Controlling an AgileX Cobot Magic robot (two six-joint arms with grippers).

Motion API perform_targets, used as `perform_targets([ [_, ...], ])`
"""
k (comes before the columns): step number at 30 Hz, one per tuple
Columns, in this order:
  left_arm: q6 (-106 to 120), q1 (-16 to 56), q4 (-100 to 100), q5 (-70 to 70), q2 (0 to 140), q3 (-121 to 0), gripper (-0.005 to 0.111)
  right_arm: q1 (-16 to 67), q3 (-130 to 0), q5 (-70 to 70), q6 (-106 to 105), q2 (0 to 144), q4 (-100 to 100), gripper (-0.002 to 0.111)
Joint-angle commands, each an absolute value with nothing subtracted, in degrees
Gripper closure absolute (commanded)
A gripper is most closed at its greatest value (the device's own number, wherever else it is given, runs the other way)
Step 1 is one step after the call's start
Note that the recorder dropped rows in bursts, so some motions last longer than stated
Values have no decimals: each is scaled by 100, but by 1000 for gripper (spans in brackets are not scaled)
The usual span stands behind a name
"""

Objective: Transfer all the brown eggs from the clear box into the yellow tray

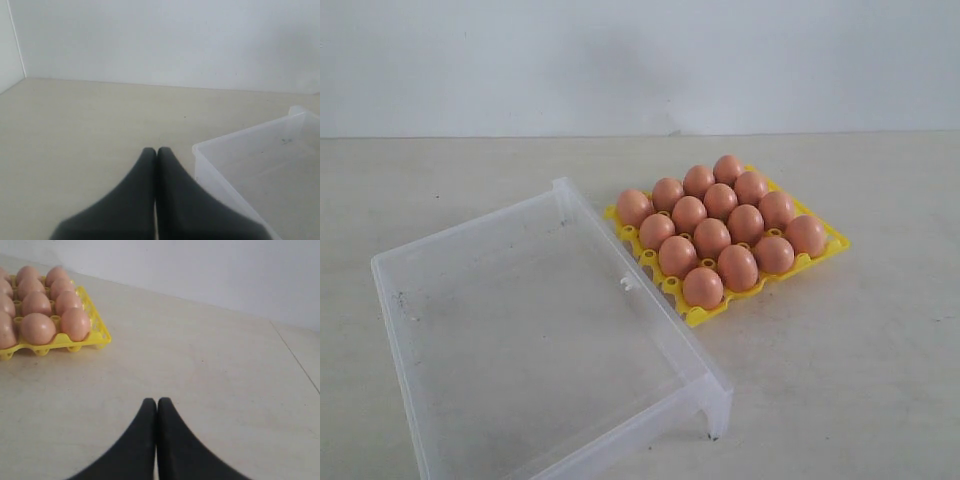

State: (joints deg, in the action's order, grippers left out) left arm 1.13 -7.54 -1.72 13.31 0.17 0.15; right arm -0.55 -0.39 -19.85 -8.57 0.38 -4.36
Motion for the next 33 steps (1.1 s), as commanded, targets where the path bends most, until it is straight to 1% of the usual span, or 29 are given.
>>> perform_targets([
  [1,116,-735,-203,1328,0,0,111,-180,0,-2041,-437,0,-559,109],
  [33,116,-735,-203,1328,0,0,111,-180,0,-2042,-384,0,-502,109],
])
